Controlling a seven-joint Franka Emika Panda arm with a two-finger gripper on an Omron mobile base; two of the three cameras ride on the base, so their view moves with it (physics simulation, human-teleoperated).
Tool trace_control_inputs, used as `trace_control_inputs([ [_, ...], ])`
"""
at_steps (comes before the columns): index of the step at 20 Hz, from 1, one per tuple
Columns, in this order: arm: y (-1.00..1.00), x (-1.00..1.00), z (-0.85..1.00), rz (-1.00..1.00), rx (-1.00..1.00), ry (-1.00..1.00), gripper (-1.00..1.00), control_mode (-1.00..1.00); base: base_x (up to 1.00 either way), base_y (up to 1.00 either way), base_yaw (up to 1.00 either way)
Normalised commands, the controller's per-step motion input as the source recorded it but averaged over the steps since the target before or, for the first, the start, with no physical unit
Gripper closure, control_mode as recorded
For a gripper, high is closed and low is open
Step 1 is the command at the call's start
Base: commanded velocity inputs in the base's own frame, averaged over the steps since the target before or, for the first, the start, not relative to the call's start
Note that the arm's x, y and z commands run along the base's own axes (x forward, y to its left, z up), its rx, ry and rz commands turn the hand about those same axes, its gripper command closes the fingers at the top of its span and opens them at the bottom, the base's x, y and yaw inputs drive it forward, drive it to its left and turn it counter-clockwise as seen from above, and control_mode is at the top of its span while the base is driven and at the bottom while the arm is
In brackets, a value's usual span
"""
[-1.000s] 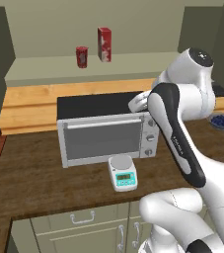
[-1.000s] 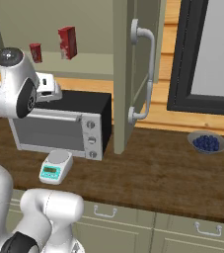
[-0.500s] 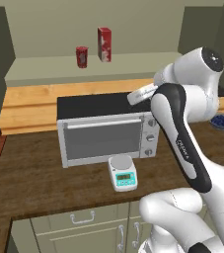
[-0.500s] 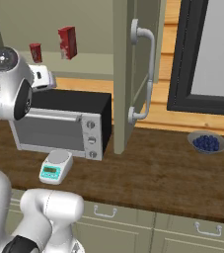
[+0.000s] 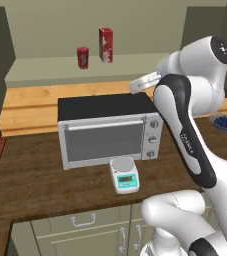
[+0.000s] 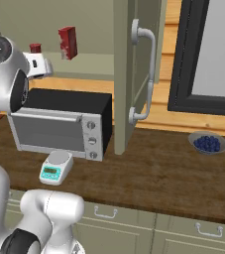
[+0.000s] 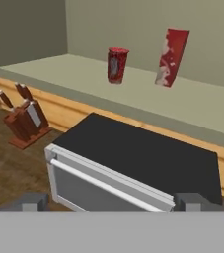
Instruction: Pick the yogurt and place it on the digital scale for weighing, and close the cabinet.
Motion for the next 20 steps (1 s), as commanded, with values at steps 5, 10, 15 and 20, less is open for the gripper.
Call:
trace_control_inputs([
  [5, 0.0, 0.0, 0.25, 0.02, 0.01, -0.01, -1.0, -1.0, 0.0, 0.0, 0.0],
  [10, 0.05, 0.13, 0.08, 0.02, 0.0, -0.03, -1.0, -1.0, 0.0, 0.0, 0.0],
  [15, 0.02, 0.22, 0.32, 0.01, 0.0, -0.1, -1.0, -1.0, 0.0, 0.0, 0.0],
  [20, 0.01, 0.17, 0.43, 0.0, 0.01, -0.11, -1.0, -1.0, 0.0, 0.0, 0.0],
])
